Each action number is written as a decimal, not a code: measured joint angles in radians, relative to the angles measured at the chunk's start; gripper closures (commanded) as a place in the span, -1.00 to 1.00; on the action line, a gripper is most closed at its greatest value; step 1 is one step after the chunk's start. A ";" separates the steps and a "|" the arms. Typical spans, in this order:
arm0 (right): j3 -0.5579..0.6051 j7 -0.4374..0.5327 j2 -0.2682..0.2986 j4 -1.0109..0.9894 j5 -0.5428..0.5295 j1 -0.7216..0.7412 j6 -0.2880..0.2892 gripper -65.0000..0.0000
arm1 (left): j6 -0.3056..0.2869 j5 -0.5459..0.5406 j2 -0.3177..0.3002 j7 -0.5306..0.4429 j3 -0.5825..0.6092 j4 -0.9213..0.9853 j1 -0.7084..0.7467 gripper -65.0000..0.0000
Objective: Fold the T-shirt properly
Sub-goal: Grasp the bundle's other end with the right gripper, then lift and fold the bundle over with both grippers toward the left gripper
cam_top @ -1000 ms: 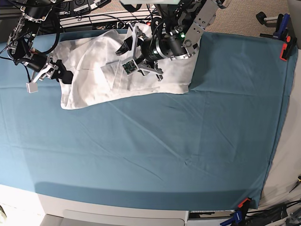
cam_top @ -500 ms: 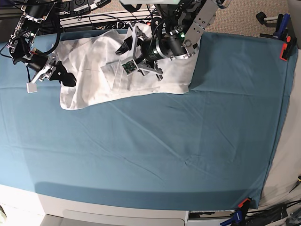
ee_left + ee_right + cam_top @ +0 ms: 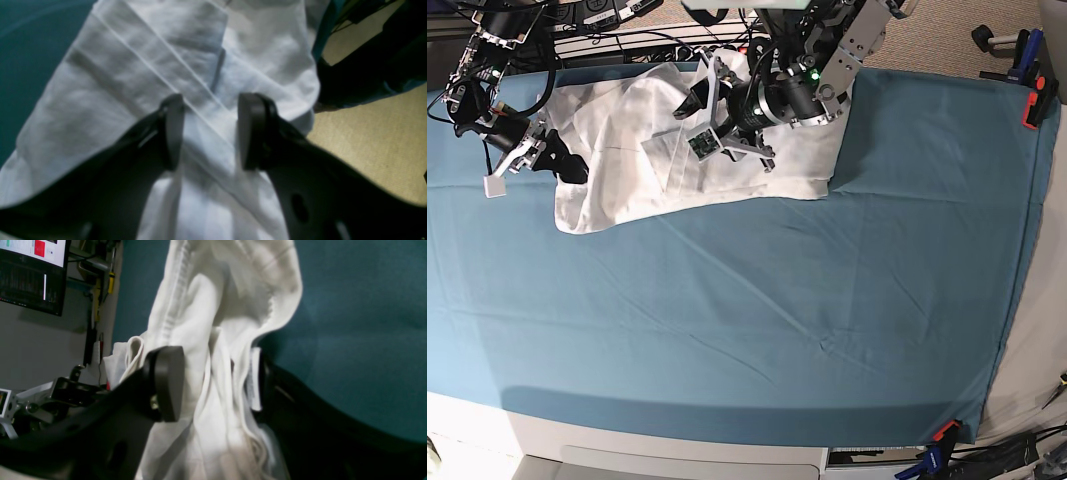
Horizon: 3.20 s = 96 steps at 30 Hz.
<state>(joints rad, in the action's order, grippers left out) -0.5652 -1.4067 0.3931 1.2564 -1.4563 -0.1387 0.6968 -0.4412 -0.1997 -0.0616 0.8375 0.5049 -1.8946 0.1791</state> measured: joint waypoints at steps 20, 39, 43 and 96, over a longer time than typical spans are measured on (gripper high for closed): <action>0.002 -0.007 -0.042 0.105 0.014 -0.007 -0.004 1.00 | 0.082 0.102 -0.004 0.027 0.000 -0.056 -0.016 0.15; 0.010 -0.010 -0.343 0.765 0.017 -0.264 -0.003 1.00 | 0.164 0.259 -0.200 0.053 -0.006 -0.155 0.032 0.15; 0.105 -0.011 -0.388 0.869 0.018 -0.298 0.001 1.00 | 0.180 0.259 -0.208 0.062 -0.055 -0.173 0.044 0.16; 0.883 0.514 -0.526 0.694 0.984 -0.196 -0.011 0.36 | 0.269 0.270 -0.402 0.082 -0.415 -0.329 0.111 0.17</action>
<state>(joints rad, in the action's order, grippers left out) 0.3180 -0.8928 -0.1329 1.9499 -0.4721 -0.3351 0.6857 -0.1722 0.0704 -0.4633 0.9195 0.0902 -2.2234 0.2897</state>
